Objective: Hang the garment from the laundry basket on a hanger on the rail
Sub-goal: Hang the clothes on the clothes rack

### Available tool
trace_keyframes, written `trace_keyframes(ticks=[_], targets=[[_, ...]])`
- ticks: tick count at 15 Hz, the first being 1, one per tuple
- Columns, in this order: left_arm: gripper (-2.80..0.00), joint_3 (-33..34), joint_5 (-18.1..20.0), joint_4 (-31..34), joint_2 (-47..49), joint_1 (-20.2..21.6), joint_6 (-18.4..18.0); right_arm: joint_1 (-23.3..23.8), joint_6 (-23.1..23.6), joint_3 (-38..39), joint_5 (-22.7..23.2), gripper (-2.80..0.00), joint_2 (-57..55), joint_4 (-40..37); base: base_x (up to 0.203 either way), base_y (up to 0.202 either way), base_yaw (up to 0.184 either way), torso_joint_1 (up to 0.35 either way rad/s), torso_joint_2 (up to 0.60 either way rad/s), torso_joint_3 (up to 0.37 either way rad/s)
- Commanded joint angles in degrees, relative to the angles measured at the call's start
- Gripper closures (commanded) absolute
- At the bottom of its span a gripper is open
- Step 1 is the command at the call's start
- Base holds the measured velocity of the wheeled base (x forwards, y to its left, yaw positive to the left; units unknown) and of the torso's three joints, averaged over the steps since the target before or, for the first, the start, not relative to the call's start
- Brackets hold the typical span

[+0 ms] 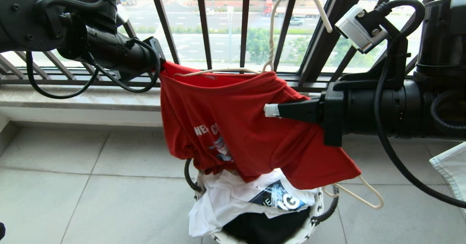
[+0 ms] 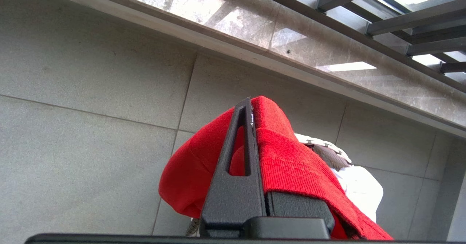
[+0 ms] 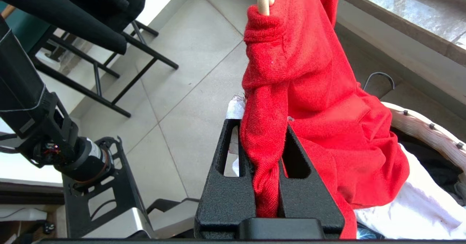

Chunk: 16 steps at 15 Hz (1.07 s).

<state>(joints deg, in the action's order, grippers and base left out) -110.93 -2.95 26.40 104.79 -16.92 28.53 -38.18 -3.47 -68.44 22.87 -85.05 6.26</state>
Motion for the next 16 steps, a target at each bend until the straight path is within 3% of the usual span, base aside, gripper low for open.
trace_keyframes(ticks=[1,16], targets=[[0.0,-0.19,-0.04,0.33,-1.81,-1.71,0.05,-0.57,0.13,0.18,0.25,0.0,-1.15,0.38,0.0,0.0,0.0,0.0,0.0,0.0],[0.0,-0.51,-0.36,3.67,-8.68,-10.58,-0.84,0.3,-0.36,-3.08,-2.13,0.0,-5.3,0.68,0.0,0.0,0.0,0.0,0.0,0.0]])
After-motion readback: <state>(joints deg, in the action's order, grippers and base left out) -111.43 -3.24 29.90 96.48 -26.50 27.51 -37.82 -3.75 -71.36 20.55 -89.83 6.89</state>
